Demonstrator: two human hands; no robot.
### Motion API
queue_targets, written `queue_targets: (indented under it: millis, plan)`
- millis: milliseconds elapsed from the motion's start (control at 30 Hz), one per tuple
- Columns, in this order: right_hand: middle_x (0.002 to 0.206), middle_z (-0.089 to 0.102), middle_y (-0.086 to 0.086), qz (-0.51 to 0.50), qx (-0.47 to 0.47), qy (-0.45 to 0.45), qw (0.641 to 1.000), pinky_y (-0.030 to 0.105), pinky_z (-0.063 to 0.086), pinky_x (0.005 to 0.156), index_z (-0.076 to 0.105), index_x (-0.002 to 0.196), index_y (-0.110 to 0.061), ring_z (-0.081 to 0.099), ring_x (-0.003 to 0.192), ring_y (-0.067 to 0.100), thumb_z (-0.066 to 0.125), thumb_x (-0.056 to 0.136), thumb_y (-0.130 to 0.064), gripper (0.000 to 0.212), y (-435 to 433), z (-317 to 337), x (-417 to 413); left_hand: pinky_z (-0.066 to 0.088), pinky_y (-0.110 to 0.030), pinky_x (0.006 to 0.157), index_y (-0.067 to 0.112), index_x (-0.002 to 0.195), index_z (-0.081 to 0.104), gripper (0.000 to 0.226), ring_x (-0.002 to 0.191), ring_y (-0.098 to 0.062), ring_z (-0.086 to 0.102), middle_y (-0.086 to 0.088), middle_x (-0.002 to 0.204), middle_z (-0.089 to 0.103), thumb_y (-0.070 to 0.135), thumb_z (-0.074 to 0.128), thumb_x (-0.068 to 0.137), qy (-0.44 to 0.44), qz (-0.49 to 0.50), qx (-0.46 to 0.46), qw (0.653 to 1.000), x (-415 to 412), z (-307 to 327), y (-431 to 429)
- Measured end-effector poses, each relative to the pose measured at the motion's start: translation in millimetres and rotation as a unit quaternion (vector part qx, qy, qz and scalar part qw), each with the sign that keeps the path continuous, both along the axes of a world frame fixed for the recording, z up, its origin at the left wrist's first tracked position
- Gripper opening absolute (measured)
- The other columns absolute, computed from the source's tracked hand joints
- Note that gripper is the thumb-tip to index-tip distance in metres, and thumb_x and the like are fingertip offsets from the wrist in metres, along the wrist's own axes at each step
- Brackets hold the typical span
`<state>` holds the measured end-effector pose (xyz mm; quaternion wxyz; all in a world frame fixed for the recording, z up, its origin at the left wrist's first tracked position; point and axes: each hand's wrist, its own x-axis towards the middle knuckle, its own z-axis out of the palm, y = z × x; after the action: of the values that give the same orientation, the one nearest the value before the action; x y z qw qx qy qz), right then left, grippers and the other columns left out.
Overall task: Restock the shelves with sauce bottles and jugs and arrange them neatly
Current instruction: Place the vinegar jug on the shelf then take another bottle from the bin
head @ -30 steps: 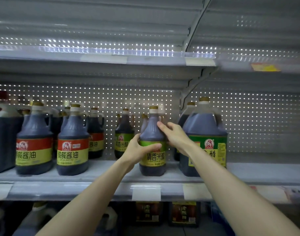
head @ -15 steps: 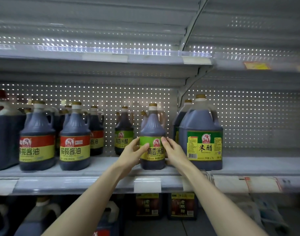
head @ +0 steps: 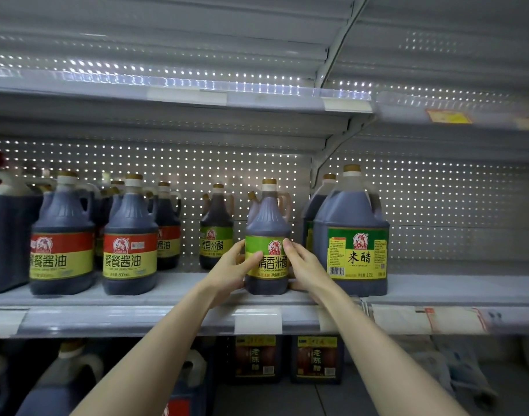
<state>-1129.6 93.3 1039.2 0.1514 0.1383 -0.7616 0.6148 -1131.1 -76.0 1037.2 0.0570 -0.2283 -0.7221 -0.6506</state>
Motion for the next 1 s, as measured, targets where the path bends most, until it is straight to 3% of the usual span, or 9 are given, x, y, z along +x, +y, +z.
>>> queue_targets:
  millis: [100,333,500,633,767,833,1000]
  plan:
    - [0.117,0.061,-0.005,-0.005,0.002,0.009,1.0,0.027,0.048,0.089,0.052,0.133,-0.023,0.057,0.11,0.013,0.042,0.099,-0.046,0.042,0.7,0.8,0.9,0.049,-0.023,0.069,0.019,0.138,0.042,0.043,0.101,-0.005,0.059,0.001,0.118,0.062,0.026,0.052,0.097,0.0,0.001,-0.005,1.0,0.1,1.7,0.5]
    - [0.11,0.061,-0.007,0.009,-0.012,0.004,1.0,0.015,0.047,0.066,0.052,0.132,-0.02,0.057,0.096,0.004,0.039,0.101,-0.041,0.039,2.3,1.6,3.1,0.05,-0.023,0.069,0.021,0.137,0.04,0.045,0.103,-0.008,0.059,-0.002,0.12,0.061,0.028,0.055,0.095,0.015,0.022,-0.015,1.0,0.4,0.7,2.7]
    - [0.116,0.061,-0.002,0.012,-0.027,-0.002,1.0,0.02,0.048,0.069,0.051,0.133,-0.02,0.057,0.099,0.01,0.039,0.102,-0.04,0.039,1.6,3.0,3.5,0.052,-0.03,0.079,0.017,0.134,0.041,0.048,0.11,-0.019,0.06,-0.007,0.123,0.06,0.032,0.059,0.092,0.017,0.052,-0.024,0.998,1.7,0.5,3.9]
    - [0.113,0.061,-0.005,0.016,-0.042,-0.009,0.999,0.026,0.049,0.075,0.053,0.131,-0.022,0.058,0.106,0.015,0.039,0.102,-0.042,0.038,1.4,2.7,4.0,0.05,-0.026,0.074,0.017,0.133,0.042,0.046,0.106,-0.015,0.06,-0.004,0.119,0.061,0.029,0.06,0.093,0.003,0.036,-0.021,0.999,5.8,2.0,2.2]
    - [0.107,0.063,-0.009,0.025,-0.061,-0.017,0.998,0.035,0.053,0.08,0.055,0.12,-0.027,0.059,0.102,0.014,0.042,0.101,-0.043,0.028,0.0,3.7,3.5,0.05,-0.034,0.083,0.018,0.139,0.04,0.051,0.11,-0.018,0.06,-0.007,0.122,0.061,0.026,0.06,0.093,-0.01,0.018,-0.018,1.0,6.5,3.1,-1.1]
    - [0.11,0.063,-0.008,0.02,-0.063,-0.016,0.998,0.039,0.052,0.088,0.055,0.124,-0.025,0.059,0.107,0.017,0.044,0.1,-0.044,0.033,1.1,3.3,2.2,0.048,-0.035,0.085,0.02,0.142,0.039,0.052,0.112,-0.019,0.059,-0.007,0.124,0.062,0.025,0.058,0.094,-0.011,0.01,-0.022,1.0,6.3,4.1,-0.9]
    - [0.11,0.063,-0.007,0.016,-0.057,-0.004,0.998,0.022,0.049,0.071,0.056,0.124,-0.024,0.059,0.1,0.008,0.044,0.1,-0.041,0.032,0.7,1.7,3.2,0.049,-0.029,0.075,0.02,0.141,0.04,0.047,0.101,-0.012,0.061,-0.004,0.117,0.064,0.022,0.055,0.096,-0.021,-0.003,-0.016,1.0,9.0,5.7,1.1]
